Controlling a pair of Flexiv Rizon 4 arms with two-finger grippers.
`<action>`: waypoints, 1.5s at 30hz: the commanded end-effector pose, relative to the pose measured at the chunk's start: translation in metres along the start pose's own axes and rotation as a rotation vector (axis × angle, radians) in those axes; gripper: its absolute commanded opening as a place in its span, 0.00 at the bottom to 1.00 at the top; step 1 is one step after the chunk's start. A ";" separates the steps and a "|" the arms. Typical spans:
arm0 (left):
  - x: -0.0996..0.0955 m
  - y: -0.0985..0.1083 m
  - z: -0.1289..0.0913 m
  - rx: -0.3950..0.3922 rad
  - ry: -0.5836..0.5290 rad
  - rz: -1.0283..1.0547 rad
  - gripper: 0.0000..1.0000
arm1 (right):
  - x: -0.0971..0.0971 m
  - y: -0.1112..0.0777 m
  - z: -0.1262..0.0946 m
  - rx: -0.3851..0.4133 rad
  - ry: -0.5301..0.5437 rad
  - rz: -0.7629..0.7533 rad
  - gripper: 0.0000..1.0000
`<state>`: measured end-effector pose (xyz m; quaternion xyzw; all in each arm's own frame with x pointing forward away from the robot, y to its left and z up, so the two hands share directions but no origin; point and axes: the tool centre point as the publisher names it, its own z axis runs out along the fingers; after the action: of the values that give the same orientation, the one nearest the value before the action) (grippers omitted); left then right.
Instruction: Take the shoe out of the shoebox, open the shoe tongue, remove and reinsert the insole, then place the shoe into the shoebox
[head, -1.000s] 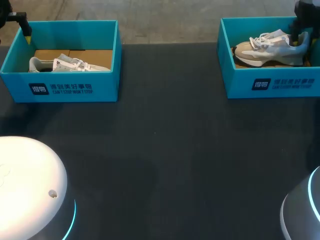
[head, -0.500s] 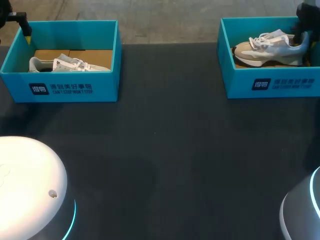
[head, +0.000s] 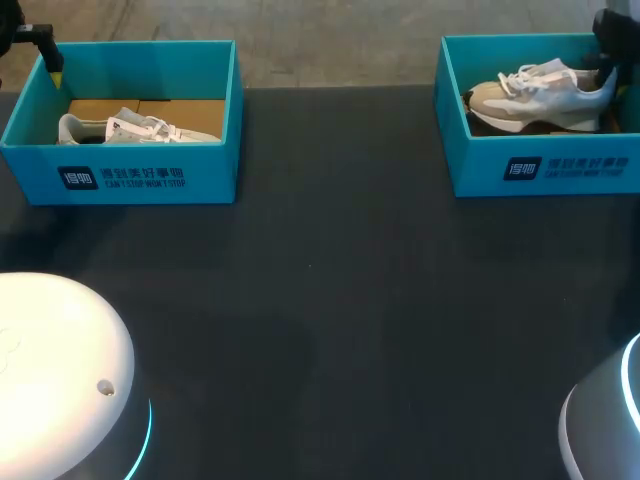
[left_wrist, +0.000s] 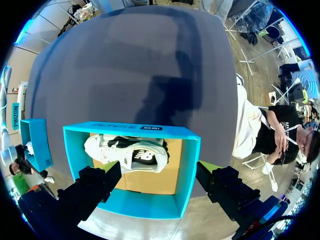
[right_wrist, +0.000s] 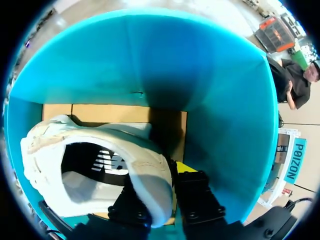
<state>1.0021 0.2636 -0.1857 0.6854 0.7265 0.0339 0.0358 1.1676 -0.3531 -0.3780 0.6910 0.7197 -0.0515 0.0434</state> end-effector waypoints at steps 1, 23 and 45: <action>0.000 -0.001 -0.001 -0.002 0.003 0.000 1.00 | 0.007 -0.001 -0.008 0.063 -0.029 0.011 0.00; 0.000 -0.001 -0.001 -0.002 0.003 0.000 1.00 | -0.008 -0.033 -0.127 -0.095 -0.145 0.101 0.00; 0.000 -0.001 -0.001 -0.002 0.003 0.000 1.00 | 0.032 -0.138 -0.251 -0.148 -0.173 0.170 0.00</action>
<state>1.0021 0.2636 -0.1856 0.6854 0.7265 0.0339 0.0358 1.0841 -0.3096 -0.1587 0.7487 0.6468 -0.1195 0.0824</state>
